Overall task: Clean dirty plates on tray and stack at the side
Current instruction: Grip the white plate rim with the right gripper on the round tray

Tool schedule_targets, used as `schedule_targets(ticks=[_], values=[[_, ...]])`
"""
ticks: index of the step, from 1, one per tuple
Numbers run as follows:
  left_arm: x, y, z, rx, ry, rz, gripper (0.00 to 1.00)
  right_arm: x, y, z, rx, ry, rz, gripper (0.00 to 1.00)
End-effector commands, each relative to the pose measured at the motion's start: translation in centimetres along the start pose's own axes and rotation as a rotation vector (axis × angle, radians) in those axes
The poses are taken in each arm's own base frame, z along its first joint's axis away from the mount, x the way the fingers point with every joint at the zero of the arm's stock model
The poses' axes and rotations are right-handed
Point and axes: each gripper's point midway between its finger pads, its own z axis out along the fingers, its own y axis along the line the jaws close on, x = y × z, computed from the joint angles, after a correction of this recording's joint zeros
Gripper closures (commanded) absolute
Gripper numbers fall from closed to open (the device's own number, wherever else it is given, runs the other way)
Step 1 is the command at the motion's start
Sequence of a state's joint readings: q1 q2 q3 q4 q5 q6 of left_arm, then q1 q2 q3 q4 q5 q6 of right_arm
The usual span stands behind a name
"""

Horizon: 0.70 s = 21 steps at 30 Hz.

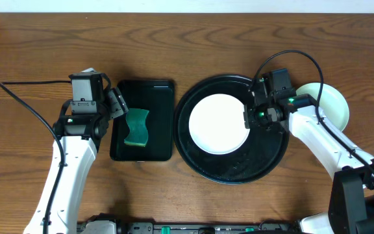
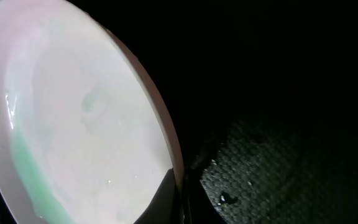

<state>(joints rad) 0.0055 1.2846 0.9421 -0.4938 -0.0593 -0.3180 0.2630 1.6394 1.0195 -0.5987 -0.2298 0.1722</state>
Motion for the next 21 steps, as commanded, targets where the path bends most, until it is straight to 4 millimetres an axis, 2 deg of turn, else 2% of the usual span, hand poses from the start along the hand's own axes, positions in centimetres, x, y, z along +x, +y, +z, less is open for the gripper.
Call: schedule_targets(ticks=[1, 12, 18, 21], values=[[-1.1, 0.0, -0.6, -0.007, -0.03, -0.014, 0.21, -0.3, -0.5, -0.5, 0.021, -0.02, -0.004, 0.99], [-1.1, 0.0, -0.6, -0.007, -0.03, -0.014, 0.21, -0.3, -0.5, -0.5, 0.024, -0.02, -0.005, 0.99], [-1.1, 0.0, -0.6, -0.007, -0.031, -0.014, 0.2, -0.4, -2.0, -0.6, 0.11, -0.03, -0.004, 0.99], [-1.1, 0.0, -0.6, -0.007, -0.031, -0.014, 0.21, -0.5, -2.1, -0.6, 0.116, -0.031, -0.003, 0.99]])
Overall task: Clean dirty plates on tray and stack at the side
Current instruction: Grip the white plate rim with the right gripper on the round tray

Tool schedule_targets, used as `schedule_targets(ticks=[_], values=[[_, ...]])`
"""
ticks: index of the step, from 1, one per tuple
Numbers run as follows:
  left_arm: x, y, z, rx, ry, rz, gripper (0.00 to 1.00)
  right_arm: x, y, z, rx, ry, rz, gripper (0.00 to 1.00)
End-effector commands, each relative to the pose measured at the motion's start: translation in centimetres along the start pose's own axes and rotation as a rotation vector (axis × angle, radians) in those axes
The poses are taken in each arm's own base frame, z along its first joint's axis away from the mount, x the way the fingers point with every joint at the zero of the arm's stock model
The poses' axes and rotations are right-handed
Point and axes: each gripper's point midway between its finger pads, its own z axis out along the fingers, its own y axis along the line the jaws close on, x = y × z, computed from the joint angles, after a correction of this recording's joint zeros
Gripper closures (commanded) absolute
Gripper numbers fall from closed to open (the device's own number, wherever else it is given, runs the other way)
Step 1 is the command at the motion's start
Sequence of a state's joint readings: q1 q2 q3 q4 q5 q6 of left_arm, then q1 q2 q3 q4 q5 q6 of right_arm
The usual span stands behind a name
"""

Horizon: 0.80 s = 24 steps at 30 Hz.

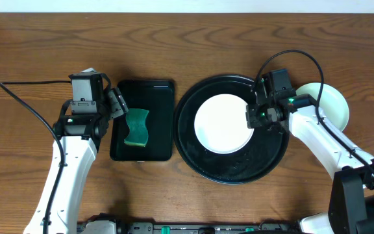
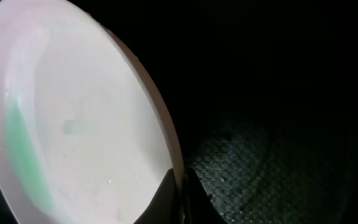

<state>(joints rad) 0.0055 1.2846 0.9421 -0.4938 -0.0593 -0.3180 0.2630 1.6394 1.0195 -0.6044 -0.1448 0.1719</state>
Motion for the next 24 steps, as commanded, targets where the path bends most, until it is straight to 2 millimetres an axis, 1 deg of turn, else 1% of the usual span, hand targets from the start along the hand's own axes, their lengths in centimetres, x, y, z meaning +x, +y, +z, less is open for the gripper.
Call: schedule_targets(ticks=[1, 13, 20, 24], values=[[-1.1, 0.0, -0.6, -0.007, -0.03, -0.014, 0.2, -0.4, -0.7, -0.5, 0.031, -0.022, -0.003, 0.99], [-1.1, 0.0, -0.6, -0.007, -0.03, -0.014, 0.21, -0.3, -0.6, -0.5, 0.026, -0.022, 0.02, 0.99], [-1.1, 0.0, -0.6, -0.007, -0.03, -0.014, 0.2, -0.1, 0.7, -0.5, -0.048, -0.009, 0.019, 0.99], [-1.1, 0.0, -0.6, -0.007, -0.03, -0.014, 0.2, -0.1, 0.7, -0.5, -0.048, -0.007, 0.062, 0.99]])
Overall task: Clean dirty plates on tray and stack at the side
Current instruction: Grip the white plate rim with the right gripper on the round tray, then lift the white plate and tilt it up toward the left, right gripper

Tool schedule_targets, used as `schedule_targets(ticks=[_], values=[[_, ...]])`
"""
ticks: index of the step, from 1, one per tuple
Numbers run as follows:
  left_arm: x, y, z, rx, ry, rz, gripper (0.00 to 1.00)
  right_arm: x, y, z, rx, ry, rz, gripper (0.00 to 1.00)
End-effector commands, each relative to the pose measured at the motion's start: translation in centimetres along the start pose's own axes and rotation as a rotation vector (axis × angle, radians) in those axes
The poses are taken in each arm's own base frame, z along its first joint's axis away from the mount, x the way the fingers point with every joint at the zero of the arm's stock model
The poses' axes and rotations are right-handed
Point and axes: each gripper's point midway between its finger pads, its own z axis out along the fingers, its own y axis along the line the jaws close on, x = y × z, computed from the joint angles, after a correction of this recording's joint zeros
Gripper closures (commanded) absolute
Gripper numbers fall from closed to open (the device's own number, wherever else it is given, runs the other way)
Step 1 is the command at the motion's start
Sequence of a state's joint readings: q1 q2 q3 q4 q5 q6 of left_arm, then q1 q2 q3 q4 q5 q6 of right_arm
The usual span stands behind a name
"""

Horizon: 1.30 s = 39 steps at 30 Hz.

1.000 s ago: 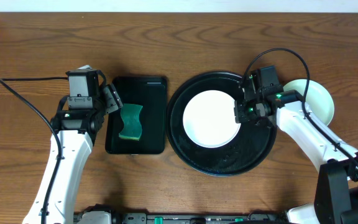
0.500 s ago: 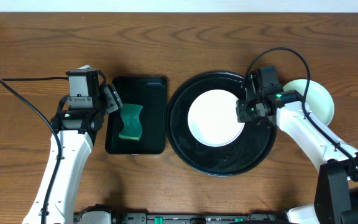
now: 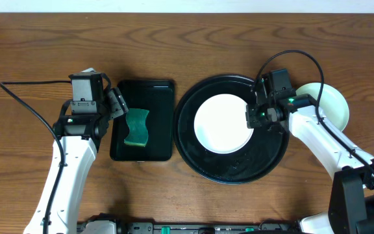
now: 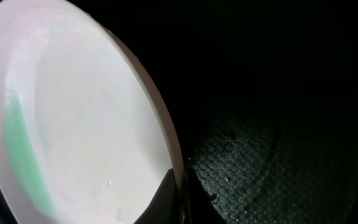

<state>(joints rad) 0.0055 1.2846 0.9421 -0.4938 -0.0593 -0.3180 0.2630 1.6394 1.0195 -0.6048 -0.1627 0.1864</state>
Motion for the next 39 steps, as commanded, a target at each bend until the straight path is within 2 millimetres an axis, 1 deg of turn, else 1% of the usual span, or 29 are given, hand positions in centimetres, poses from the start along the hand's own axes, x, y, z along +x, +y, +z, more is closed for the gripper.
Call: schedule_targets(ticks=[1, 5, 7, 13, 18, 22, 27, 30, 31, 33, 36, 39], values=[[-1.1, 0.0, -0.6, -0.007, -0.03, -0.014, 0.2, -0.1, 0.4, -0.6, -0.032, -0.009, 0.05, 0.99], [-1.1, 0.0, -0.6, -0.007, -0.03, -0.014, 0.21, 0.0, 1.3, -1.4, -0.075, 0.013, 0.054, 0.99], [-1.1, 0.0, -0.6, -0.007, -0.03, -0.014, 0.21, -0.1, 1.3, -1.9, -0.068, 0.022, 0.069, 0.99], [-1.1, 0.0, -0.6, -0.007, -0.03, -0.014, 0.21, -1.5, 2.0, -3.6, -0.073, 0.009, 0.109, 0.99], [-1.1, 0.0, -0.6, -0.007, -0.03, -0.014, 0.2, -2.6, 3.4, -4.4, -0.09, -0.013, 0.149, 0.99], [-1.1, 0.0, -0.6, -0.007, -0.03, -0.014, 0.21, -3.2, 5.2, -4.8, -0.104, -0.037, 0.166, 0.99], [-1.1, 0.0, -0.6, -0.007, -0.03, -0.014, 0.21, -4.2, 6.7, -5.0, -0.051, -0.102, 0.169, 0.99], [-1.1, 0.0, -0.6, -0.007, -0.03, -0.014, 0.21, -4.8, 8.5, -5.2, -0.062, -0.146, 0.171, 0.99], [-1.1, 0.0, -0.6, -0.007, -0.03, -0.014, 0.2, -5.2, 9.8, -5.2, -0.084, -0.173, 0.172, 0.99], [-1.1, 0.0, -0.6, -0.007, -0.03, -0.014, 0.21, -5.6, 11.1, -5.3, -0.108, -0.199, 0.175, 0.99], [-1.1, 0.0, -0.6, -0.007, -0.03, -0.014, 0.2, -5.8, 12.3, -5.4, -0.109, -0.235, 0.21, 0.99], [-1.1, 0.0, -0.6, -0.007, -0.03, -0.014, 0.2, -6.2, 14.0, -5.6, -0.119, -0.284, 0.196, 0.99]])
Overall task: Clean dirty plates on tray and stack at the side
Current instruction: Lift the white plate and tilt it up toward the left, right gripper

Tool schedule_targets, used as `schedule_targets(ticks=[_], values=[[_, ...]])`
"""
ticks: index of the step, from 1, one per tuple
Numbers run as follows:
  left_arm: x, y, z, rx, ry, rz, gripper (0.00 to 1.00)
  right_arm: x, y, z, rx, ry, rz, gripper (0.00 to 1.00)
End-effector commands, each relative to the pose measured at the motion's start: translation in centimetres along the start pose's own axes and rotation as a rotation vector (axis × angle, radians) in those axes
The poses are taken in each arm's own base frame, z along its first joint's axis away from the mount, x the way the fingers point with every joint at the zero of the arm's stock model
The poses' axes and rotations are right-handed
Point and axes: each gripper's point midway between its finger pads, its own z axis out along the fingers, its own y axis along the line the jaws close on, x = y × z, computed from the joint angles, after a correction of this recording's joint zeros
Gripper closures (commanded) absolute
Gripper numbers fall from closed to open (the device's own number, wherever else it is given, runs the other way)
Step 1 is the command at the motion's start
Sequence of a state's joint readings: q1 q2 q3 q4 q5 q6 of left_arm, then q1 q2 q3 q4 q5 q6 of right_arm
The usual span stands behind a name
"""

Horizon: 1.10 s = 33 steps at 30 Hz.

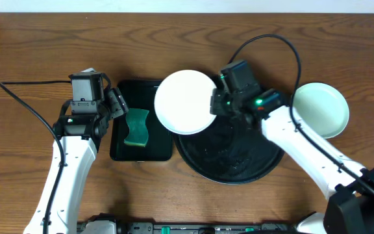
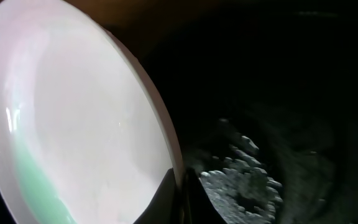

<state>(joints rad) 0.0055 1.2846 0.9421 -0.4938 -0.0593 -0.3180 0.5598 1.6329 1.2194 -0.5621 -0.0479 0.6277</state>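
My right gripper [image 1: 214,104] is shut on the right rim of a white plate [image 1: 186,103], holding it over the left edge of the round black tray [image 1: 239,166] and the gap toward the black rectangular tray [image 1: 141,146]. In the right wrist view the plate [image 2: 73,118] fills the left, and both fingertips [image 2: 180,193] pinch its rim. A green sponge [image 1: 136,127] lies in the rectangular tray. My left gripper [image 1: 119,104] hangs at that tray's upper left edge, above the sponge; its jaws cannot be made out.
A pale green plate [image 1: 321,109] sits on the wooden table to the right of the round tray. Wet droplets glisten on the round tray's floor [image 2: 241,186]. Cables run from both arms across the table.
My right gripper has moved left with the white plate, from the middle of the round tray to over its left edge beside the sponge tray. The left arm is unchanged.
My right gripper was shut on the white plate's right rim in the round tray, and stayed there through the two following moments with only a slight shift. Now the plate is held left, partly off the round tray. The left arm has not moved.
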Motion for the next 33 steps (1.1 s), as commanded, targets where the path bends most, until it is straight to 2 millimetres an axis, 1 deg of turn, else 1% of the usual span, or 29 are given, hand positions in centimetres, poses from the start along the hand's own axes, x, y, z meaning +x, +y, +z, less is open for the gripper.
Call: schedule_targets(ticks=[1, 3, 9, 12, 17, 19, 20, 22, 27, 30, 33], values=[[-1.1, 0.0, -0.6, -0.007, -0.03, -0.014, 0.21, -1.4, 2.6, -1.3, -0.021, -0.105, 0.034, 0.99], [-1.1, 0.0, -0.6, -0.007, -0.03, -0.014, 0.2, -1.4, 3.1, -1.2, -0.019, -0.122, 0.027, 0.99], [-1.1, 0.0, -0.6, -0.007, -0.03, -0.014, 0.21, -1.1, 3.6, -0.5, 0.027, -0.164, 0.0, 0.99], [-1.1, 0.0, -0.6, -0.007, -0.03, -0.014, 0.2, -1.0, 4.4, 0.3, 0.032, -0.19, -0.018, 0.99], [-1.1, 0.0, -0.6, -0.007, -0.03, -0.014, 0.2, -0.8, 5.9, 2.2, 0.031, -0.235, -0.046, 0.99], [-1.1, 0.0, -0.6, -0.007, -0.03, -0.014, 0.2, -1.0, 6.4, 3.3, 0.065, -0.29, -0.081, 0.99], [-1.1, 0.0, -0.6, -0.007, -0.03, -0.014, 0.2, -1.1, 6.6, 3.4, 0.076, -0.315, -0.101, 0.99], [-1.1, 0.0, -0.6, -0.007, -0.03, -0.014, 0.2, -1.4, 7.1, 3.3, 0.097, -0.364, -0.135, 0.99], [-1.1, 0.0, -0.6, -0.007, -0.03, -0.014, 0.2, -2.5, 8.6, 2.3, 0.117, -0.471, -0.226, 0.99], [-1.1, 0.0, -0.6, -0.007, -0.03, -0.014, 0.2, -2.8, 9.2, 2.1, 0.114, -0.489, -0.285, 0.99], [-1.1, 0.0, -0.6, -0.007, -0.03, -0.014, 0.2, -3.0, 9.4, 2.0, 0.119, -0.5, -0.322, 0.99]])
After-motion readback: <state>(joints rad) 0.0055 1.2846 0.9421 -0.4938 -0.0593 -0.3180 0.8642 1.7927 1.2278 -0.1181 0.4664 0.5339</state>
